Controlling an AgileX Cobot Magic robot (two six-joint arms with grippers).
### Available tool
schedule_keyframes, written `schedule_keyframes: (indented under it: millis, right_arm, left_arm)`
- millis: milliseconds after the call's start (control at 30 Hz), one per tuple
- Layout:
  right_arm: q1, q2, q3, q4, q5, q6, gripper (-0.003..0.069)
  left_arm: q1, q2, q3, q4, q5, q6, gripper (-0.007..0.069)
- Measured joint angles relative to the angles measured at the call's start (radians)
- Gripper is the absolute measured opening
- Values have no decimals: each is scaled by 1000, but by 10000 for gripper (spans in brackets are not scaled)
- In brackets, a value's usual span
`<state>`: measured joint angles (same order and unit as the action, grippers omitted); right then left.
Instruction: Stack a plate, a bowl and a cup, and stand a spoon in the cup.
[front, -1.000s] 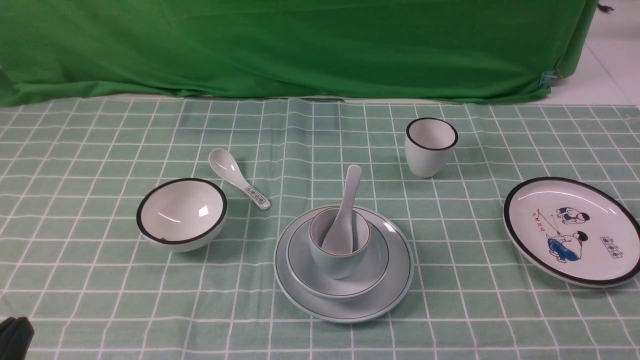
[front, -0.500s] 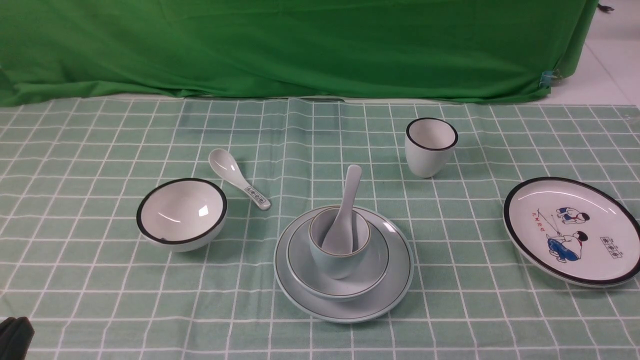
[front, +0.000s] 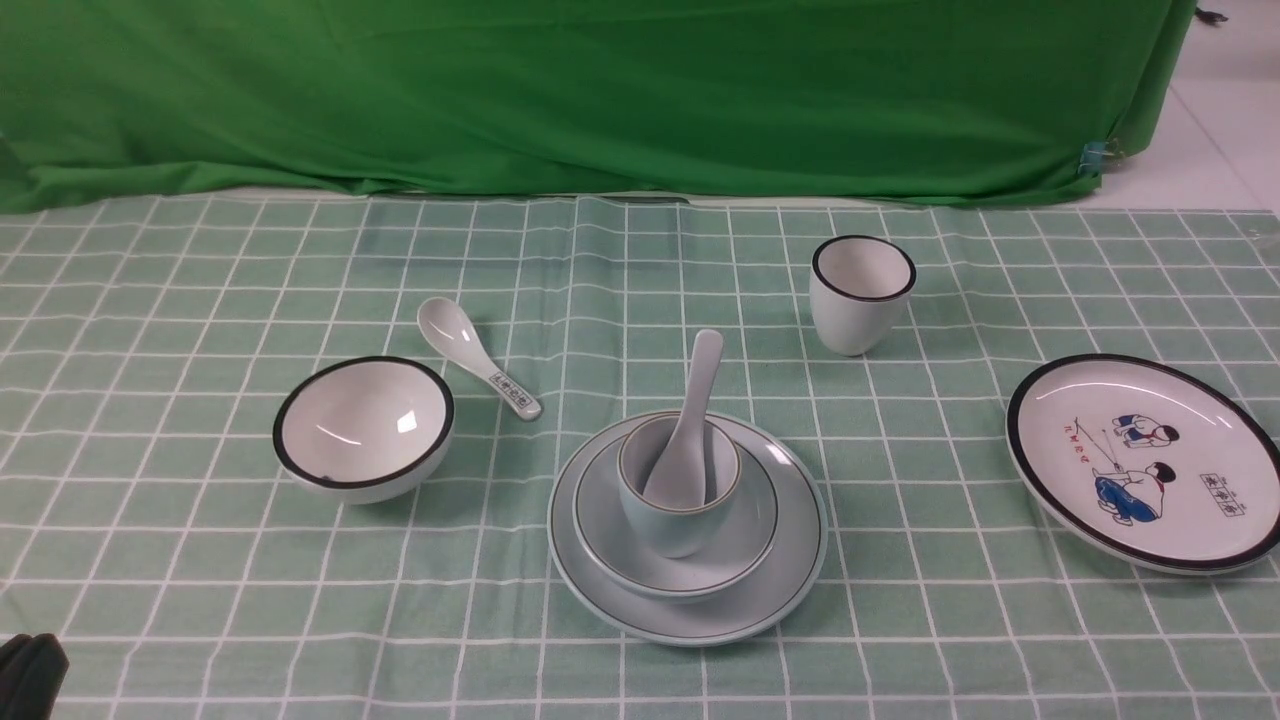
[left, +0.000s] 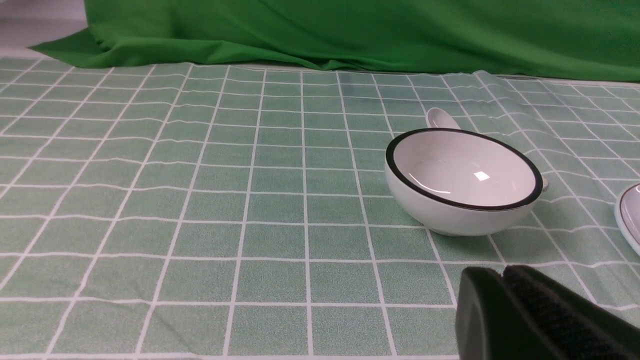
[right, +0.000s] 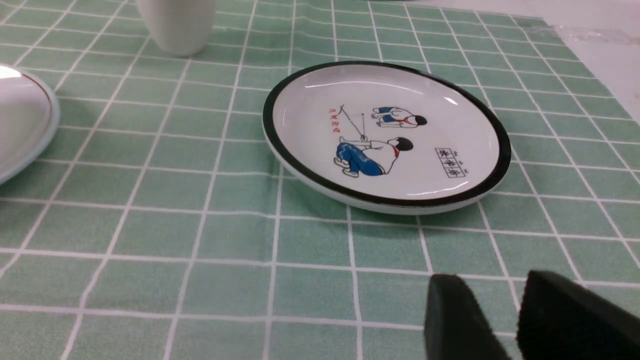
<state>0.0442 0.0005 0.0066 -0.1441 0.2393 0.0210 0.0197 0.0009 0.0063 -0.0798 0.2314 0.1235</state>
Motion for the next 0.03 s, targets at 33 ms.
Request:
schedule_keyframes:
  millis: [33]
  right_arm:
    - [0, 0, 0, 0, 0, 0, 242]
  left_arm:
    - [0, 0, 0, 0, 0, 0, 17]
